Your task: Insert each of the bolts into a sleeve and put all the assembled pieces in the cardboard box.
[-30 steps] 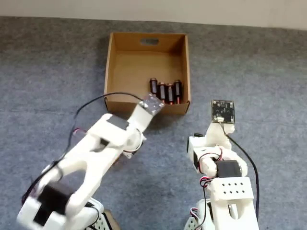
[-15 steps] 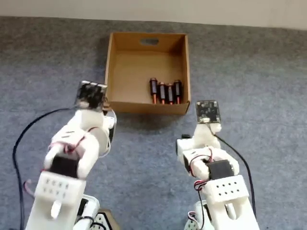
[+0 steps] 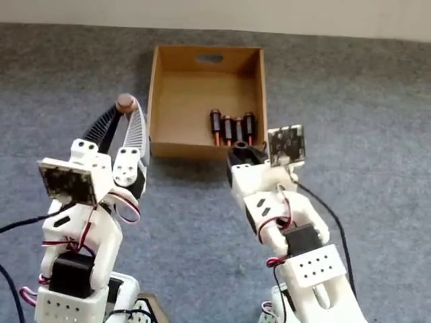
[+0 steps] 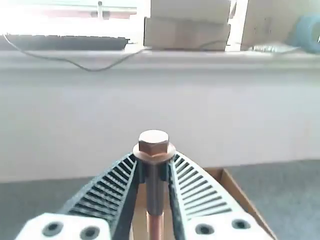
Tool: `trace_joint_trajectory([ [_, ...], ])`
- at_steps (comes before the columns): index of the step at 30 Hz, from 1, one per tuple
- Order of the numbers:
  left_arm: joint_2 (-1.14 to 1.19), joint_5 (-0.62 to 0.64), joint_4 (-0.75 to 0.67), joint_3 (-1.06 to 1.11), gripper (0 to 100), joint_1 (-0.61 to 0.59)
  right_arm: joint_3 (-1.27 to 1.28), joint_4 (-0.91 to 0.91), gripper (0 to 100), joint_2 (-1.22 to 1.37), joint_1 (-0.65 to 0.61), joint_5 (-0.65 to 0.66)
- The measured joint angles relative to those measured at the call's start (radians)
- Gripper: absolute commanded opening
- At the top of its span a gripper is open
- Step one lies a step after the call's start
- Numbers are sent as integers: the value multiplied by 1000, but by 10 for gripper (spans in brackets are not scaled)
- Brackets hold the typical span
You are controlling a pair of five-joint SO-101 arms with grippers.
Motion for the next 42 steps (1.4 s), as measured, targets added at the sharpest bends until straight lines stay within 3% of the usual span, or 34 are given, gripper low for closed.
trace_joint_trajectory([
  [6, 17, 0, -107, 0, 8, 28, 178, -308, 5, 0, -23, 0],
  [10, 152, 2, -186, -12, 8, 89, 229, -407, 5, 0, -37, 0],
  [14, 356, 0, -183, -138, 8, 118, 249, -428, 5, 0, -37, 0],
  [18, 462, 2, -68, -199, 8, 196, 250, -430, 5, 0, -37, 0],
  [29, 465, 2, -32, -201, 8, 241, 250, -430, 5, 0, -37, 0],
  [35, 465, 173, -32, -201, 8, 244, 250, -430, 5, 0, -37, 0],
  [42, 465, 204, -32, -201, 8, 245, 250, -430, 5, -15, -37, 103],
])
